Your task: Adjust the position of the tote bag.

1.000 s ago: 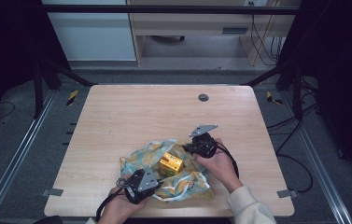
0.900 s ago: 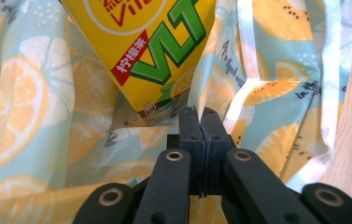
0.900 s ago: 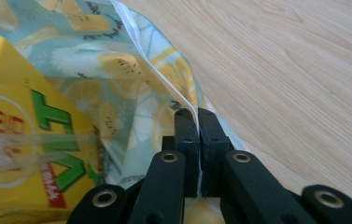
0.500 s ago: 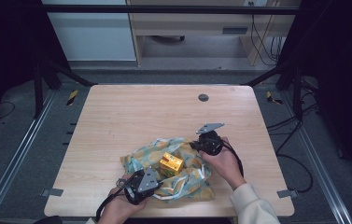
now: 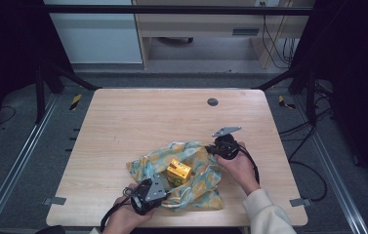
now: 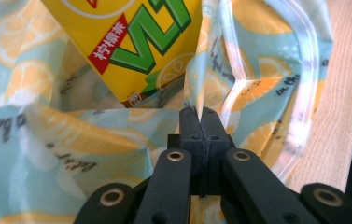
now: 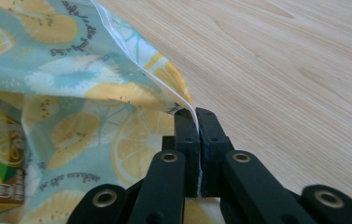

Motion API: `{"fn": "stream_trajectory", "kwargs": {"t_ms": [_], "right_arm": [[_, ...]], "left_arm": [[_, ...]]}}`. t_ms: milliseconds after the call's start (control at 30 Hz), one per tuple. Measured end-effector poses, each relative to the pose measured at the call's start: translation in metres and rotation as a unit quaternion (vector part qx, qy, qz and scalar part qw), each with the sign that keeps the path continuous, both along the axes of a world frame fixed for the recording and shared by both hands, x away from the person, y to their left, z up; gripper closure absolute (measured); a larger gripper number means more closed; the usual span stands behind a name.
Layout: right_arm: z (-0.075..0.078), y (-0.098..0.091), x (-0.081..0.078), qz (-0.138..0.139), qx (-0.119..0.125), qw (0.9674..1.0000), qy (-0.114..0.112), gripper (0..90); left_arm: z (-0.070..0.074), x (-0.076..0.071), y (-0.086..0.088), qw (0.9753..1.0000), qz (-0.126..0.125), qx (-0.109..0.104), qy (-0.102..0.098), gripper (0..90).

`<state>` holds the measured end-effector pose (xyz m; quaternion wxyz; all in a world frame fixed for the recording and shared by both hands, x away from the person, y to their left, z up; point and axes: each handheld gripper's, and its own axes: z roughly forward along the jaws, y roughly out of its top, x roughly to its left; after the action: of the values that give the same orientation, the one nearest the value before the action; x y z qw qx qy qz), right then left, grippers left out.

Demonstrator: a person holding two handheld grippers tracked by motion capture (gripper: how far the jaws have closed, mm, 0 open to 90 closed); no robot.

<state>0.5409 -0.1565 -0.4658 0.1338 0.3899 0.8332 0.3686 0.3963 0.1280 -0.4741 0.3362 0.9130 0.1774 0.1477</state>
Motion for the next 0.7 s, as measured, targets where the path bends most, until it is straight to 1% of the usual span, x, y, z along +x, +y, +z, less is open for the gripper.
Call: {"fn": "stream_trajectory", "kwargs": {"t_ms": [67, 100, 167, 200, 233, 333, 367, 433, 500, 533, 633, 700], "right_arm": [[-0.001, -0.004, 0.002, -0.009, 0.001, 1.0000, 0.001, 88.6], [-0.002, -0.006, 0.003, -0.008, -0.001, 1.0000, -0.001, 88.7], [-0.003, -0.009, 0.004, -0.017, 0.001, 0.9998, 0.004, 88.8], [-0.004, -0.011, 0.006, -0.020, 0.000, 0.9998, 0.003, 88.8], [-0.005, -0.012, 0.007, -0.024, 0.003, 0.9997, 0.005, 88.8], [-0.008, -0.015, 0.010, -0.033, -0.002, 0.9994, 0.006, 88.9], [-0.008, -0.016, 0.010, -0.036, -0.002, 0.9993, 0.011, 88.9], [-0.010, -0.019, 0.012, -0.037, -0.005, 0.9993, 0.009, 88.9], [-0.010, -0.020, 0.012, -0.038, -0.007, 0.9992, 0.009, 89.0], [-0.011, -0.020, 0.012, -0.040, -0.009, 0.9991, 0.008, 89.0], [-0.012, -0.023, 0.014, -0.044, -0.016, 0.9989, 0.009, 89.1], [-0.013, -0.025, 0.015, -0.056, -0.018, 0.9982, 0.012, 89.2]], "left_arm": [[0.000, -0.001, -0.001, 1.0000, -0.002, 0.005, 0.001, 90.0], [-0.001, -0.001, -0.001, 1.0000, -0.004, 0.007, 0.001, 90.0], [-0.002, -0.002, -0.002, 1.0000, -0.004, 0.007, 0.003, 90.0], [-0.002, -0.002, -0.002, 0.9999, -0.004, 0.009, 0.004, 90.0], [-0.003, -0.002, -0.003, 0.9999, -0.006, 0.010, 0.007, 90.0], [-0.004, -0.003, -0.004, 0.9998, -0.008, 0.016, 0.008, 90.0], [-0.004, -0.003, -0.004, 0.9997, -0.009, 0.019, 0.008, 90.0], [-0.004, -0.005, -0.004, 0.9998, -0.009, 0.016, 0.010, 90.0], [-0.003, -0.006, -0.004, 0.9997, -0.011, 0.018, 0.011, 90.0], [-0.003, -0.007, -0.004, 0.9997, -0.011, 0.022, 0.009, 90.0], [-0.004, -0.008, -0.004, 0.9996, -0.012, 0.021, 0.012, 90.0], [-0.005, -0.009, -0.004, 0.9996, -0.012, 0.021, 0.015, 90.0]]}}
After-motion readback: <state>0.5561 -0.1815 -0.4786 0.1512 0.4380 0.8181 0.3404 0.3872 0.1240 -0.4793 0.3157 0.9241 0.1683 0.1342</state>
